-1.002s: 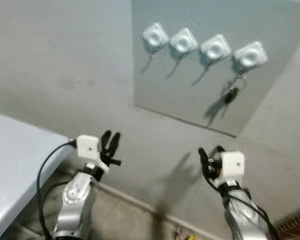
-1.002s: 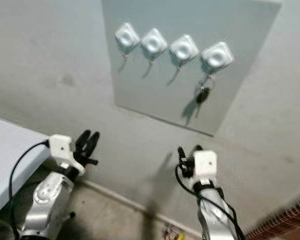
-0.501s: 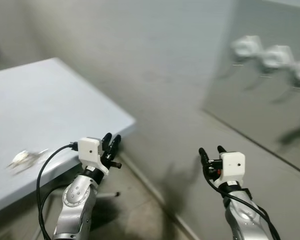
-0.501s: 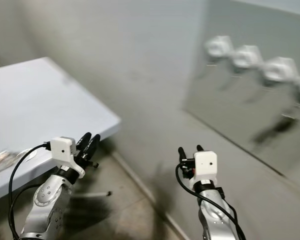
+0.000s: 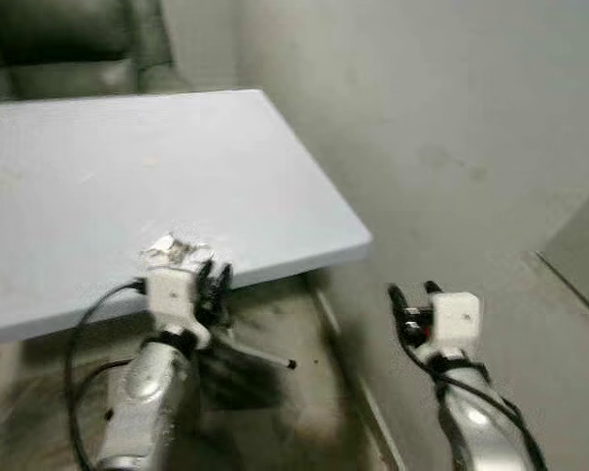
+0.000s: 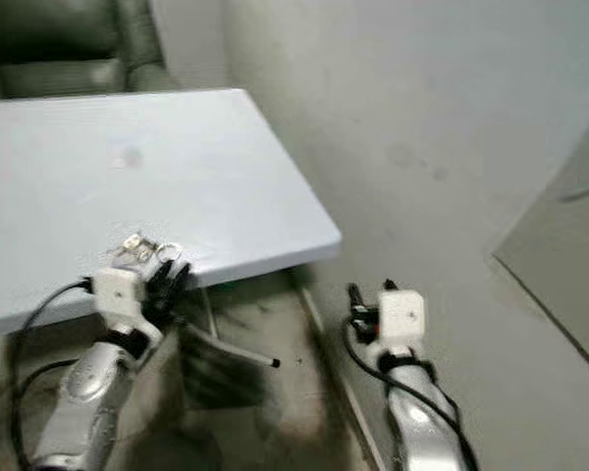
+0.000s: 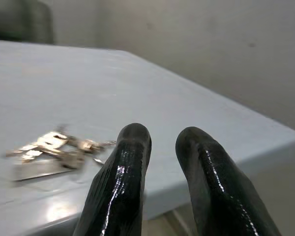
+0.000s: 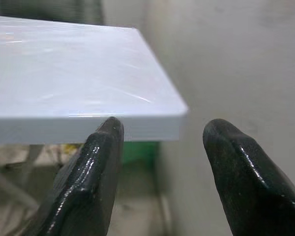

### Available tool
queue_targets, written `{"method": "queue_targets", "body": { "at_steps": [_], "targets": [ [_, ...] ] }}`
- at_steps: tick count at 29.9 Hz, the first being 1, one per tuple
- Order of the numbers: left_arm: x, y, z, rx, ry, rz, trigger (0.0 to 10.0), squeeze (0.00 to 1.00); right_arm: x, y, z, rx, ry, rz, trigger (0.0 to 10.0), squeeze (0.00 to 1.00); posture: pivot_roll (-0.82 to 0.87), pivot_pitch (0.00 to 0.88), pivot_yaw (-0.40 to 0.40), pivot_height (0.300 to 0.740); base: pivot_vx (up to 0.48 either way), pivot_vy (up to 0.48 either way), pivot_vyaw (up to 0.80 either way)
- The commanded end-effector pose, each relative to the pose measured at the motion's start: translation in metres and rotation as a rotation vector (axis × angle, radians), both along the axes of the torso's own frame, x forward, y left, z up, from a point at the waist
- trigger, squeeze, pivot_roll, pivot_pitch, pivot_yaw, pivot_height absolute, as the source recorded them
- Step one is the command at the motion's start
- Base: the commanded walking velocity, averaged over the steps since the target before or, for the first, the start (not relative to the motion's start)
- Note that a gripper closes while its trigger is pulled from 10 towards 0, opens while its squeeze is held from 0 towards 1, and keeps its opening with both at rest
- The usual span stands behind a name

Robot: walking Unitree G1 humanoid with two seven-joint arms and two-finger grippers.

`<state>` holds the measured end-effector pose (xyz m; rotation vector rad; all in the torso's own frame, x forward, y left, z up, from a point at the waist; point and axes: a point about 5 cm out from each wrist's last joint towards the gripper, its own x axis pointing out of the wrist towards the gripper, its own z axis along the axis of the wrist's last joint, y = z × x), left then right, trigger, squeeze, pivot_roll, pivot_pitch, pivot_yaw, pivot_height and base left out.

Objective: Hang keys on a hook

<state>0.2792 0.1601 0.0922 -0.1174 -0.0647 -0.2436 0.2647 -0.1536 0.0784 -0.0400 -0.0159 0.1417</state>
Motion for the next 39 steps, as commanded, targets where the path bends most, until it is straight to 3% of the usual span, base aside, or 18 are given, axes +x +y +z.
{"method": "queue_targets", "body": {
  "at_steps": [1, 15, 18, 21, 22, 23, 39],
  "targets": [
    [-0.0006, -0.0066, -0.0018, -0.005, 0.010, -0.015, 10.0, 0.00, -0.0007, -0.0104, -0.0011, -0.010, 0.012, -0.025, 10.0, 0.00, -0.05, 0.025, -0.045, 0.740, 0.000, 0.000, 0.80],
    [0.0011, -0.0036, 0.0007, 0.000, 0.001, 0.013, 10.0, 0.00, 0.0006, -0.0089, -0.0008, -0.009, 0.010, -0.012, 10.0, 0.00, -0.05, 0.027, -0.050, 0.740, 0.000, 0.000, 0.80],
    [0.0014, -0.0034, 0.0007, 0.001, 0.001, 0.016, 10.0, 0.00, 0.0000, -0.0070, -0.0001, 0.069, 0.002, -0.003, 10.0, 0.00, -0.05, 0.027, -0.049, 0.740, 0.000, 0.000, 0.27],
    [0.0020, -0.0028, 0.0008, 0.001, 0.002, 0.019, 10.0, 0.00, 0.0000, -0.0072, 0.0004, 0.062, -0.003, -0.003, 10.0, 0.00, -0.05, 0.029, -0.048, 0.740, 0.000, 0.000, 0.00],
    [0.0025, -0.0024, 0.0011, 0.001, 0.002, 0.022, 10.0, 0.00, -0.0002, -0.0069, 0.0010, 0.080, -0.008, 0.004, 10.0, 0.05, -0.04, 0.028, -0.048, 0.740, 0.000, 0.000, 0.00],
    [0.0030, -0.0020, 0.0012, 0.001, 0.003, 0.023, 10.0, 0.00, -0.0005, -0.0067, 0.0020, 0.104, -0.015, 0.009, 10.0, 1.00, -0.04, 0.028, -0.048, 0.740, 0.000, 0.000, 0.00],
    [0.0057, -0.0006, 0.0007, -0.005, 0.017, 0.037, 10.0, 0.00, 0.0000, -0.0073, 0.0030, 0.112, -0.026, 0.012, 10.0, 1.00, -0.04, 0.026, -0.045, 0.740, 0.000, 0.000, 0.00]
  ]
}}
